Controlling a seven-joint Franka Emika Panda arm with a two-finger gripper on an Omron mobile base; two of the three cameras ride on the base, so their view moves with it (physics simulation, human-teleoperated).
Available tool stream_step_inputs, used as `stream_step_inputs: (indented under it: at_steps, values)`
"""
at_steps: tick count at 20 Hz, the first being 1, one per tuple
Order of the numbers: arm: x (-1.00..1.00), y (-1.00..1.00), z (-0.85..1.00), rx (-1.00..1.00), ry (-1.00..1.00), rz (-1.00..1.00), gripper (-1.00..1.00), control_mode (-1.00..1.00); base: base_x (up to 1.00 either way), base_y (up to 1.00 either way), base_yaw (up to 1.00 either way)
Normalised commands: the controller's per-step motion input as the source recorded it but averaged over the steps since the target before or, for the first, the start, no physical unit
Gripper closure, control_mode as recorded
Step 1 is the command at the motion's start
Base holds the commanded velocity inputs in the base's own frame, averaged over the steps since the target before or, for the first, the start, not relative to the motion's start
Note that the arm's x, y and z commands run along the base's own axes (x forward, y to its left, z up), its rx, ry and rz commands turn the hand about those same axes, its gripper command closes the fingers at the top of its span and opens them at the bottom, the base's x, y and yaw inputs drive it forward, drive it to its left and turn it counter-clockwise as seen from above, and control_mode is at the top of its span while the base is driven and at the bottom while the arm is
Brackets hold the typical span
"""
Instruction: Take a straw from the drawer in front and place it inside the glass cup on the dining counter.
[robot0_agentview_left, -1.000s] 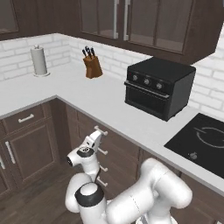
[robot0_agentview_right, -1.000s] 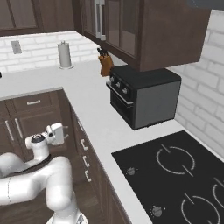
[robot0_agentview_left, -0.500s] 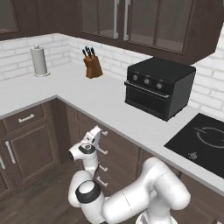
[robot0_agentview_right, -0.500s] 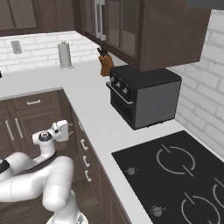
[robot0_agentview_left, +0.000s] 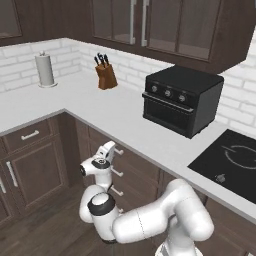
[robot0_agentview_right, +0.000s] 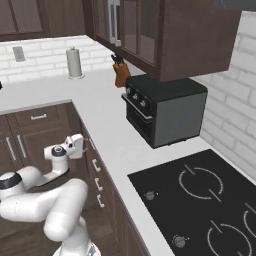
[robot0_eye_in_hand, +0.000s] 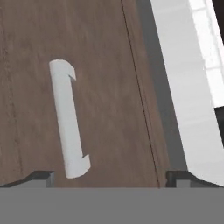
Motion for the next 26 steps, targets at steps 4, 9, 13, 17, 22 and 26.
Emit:
stream_step_inputs:
  at_steps: [4, 9, 13, 17, 22, 26]
  values:
    - [0.19, 0.00, -0.53, -0.07, 0.03, 0.00, -1.00, -1.00, 0.00, 0.00, 0.00]
    - [0.28, -0.02, -0.39, -0.09, 0.00, 0.00, -1.00, -1.00, 0.00, 0.00, 0.00]
    - [0.32, -0.08, -0.42, -0.10, 0.00, 0.00, -1.00, -1.00, 0.00, 0.00, 0.00]
    - [0.18, -0.02, -0.57, -0.12, 0.00, 0.00, -1.00, -1.00, 0.00, 0.00, 0.00]
    - [0.04, 0.00, -0.69, -0.13, 0.00, 0.00, -1.00, -1.00, 0.00, 0.00, 0.00]
    - [0.01, 0.00, -0.72, -0.14, 0.00, 0.00, -1.00, -1.00, 0.00, 0.00, 0.00]
